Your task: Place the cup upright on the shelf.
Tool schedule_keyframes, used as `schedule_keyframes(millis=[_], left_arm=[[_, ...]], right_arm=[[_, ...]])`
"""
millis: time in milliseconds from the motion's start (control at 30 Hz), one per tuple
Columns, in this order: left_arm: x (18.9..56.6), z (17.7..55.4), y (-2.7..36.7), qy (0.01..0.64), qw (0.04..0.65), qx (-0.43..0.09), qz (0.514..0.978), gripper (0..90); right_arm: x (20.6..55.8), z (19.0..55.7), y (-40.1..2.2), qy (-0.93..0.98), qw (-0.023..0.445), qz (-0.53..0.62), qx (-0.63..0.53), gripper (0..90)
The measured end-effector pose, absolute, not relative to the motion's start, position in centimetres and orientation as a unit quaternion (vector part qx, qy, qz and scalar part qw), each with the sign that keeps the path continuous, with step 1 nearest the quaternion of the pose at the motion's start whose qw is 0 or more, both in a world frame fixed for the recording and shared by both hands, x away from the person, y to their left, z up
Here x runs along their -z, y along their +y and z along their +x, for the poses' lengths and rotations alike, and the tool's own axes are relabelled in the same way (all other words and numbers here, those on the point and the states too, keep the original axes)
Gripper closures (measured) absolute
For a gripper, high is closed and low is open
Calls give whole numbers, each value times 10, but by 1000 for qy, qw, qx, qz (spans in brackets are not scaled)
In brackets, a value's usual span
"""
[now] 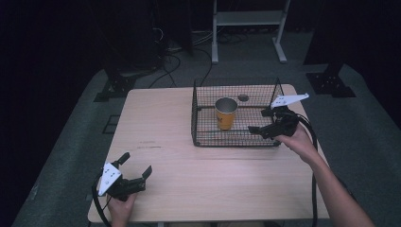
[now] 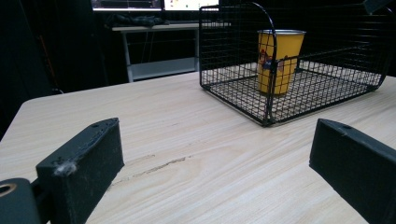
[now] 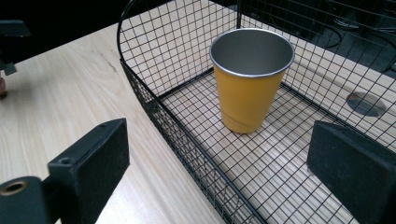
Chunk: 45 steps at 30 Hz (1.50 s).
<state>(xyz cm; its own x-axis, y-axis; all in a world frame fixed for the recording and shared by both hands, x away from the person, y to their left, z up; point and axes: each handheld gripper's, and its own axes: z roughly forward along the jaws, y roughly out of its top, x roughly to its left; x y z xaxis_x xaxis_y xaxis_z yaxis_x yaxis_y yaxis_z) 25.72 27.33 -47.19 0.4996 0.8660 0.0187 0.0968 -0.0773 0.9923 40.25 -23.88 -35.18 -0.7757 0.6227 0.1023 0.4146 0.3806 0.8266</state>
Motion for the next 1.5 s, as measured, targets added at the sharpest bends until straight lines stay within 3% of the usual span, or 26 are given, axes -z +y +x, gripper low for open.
schedule_keyframes(millis=[1500], left_arm=[[472, 257, 273, 371, 569, -339, 651, 22]], right_arm=[[386, 340, -255, 823, 111, 315, -459, 51]])
